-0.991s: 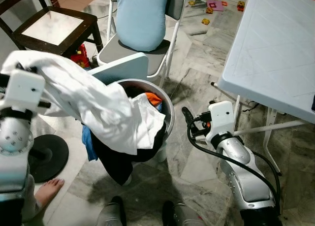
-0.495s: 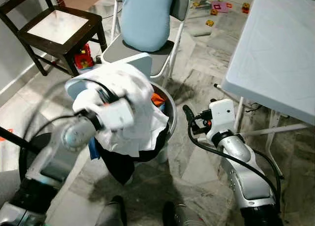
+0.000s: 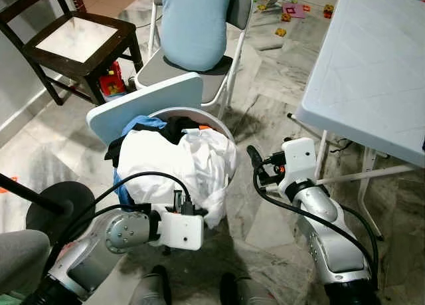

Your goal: Hang hanger

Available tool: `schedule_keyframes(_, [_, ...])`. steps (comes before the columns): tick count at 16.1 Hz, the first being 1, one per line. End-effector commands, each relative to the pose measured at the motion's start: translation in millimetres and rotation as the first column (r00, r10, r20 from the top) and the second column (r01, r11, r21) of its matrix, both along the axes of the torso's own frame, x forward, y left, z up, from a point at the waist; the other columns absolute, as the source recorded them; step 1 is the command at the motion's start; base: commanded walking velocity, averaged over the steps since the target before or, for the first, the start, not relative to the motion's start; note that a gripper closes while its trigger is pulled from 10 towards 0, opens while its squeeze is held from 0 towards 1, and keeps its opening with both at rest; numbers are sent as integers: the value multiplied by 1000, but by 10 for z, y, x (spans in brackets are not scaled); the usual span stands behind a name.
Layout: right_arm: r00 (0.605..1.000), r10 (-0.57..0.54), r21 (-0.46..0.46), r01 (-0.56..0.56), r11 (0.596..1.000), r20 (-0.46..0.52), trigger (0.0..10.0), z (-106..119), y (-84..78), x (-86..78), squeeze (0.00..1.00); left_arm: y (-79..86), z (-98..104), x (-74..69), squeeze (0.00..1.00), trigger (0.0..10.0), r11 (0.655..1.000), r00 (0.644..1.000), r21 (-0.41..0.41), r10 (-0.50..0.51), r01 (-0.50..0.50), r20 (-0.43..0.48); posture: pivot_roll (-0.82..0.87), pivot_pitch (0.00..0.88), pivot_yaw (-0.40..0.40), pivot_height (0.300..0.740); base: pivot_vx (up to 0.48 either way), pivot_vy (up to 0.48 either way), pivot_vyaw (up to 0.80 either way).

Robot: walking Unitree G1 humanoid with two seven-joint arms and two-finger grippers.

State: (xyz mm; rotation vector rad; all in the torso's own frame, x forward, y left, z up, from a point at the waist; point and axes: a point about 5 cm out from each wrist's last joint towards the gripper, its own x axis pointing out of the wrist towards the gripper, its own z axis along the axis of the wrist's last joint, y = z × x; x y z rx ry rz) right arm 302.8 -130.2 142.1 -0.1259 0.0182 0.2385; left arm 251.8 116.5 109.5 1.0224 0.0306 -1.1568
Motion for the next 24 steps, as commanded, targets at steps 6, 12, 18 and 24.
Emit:
schedule_keyframes(6, [1000, 0, -10, 0, 1000, -28, 10000, -60, -43, -44, 0, 487, 90, 238, 0, 0, 908, 899, -100, 417, -406, 131, 23, 246, -89, 740, 0, 0, 0])
schedule_keyframes(12, [1000, 10, -14, -10, 1000, -26, 10000, -47, -34, -21, 0, 515, 283, 389, 1000, 10000, 684, 725, -373, 687, -627, 42, 22, 247, -96, 740, 0, 0, 0])
schedule_keyframes(18, [999, 16, -14, -17, 1000, -28, 10000, -50, -18, -23, 0, 44, 227, 133, 1000, 10000, 659, 744, -446, 667, -605, -24, 27, 252, -98, 740, 0, 0, 0])
schedule_keyframes(24, [999, 20, -15, -20, 1000, -29, 10000, -51, -12, -9, 0, 67, 386, -123, 1000, 10000, 550, 661, -563, 751, -617, 8, 36, 252, -99, 740, 0, 0, 0])
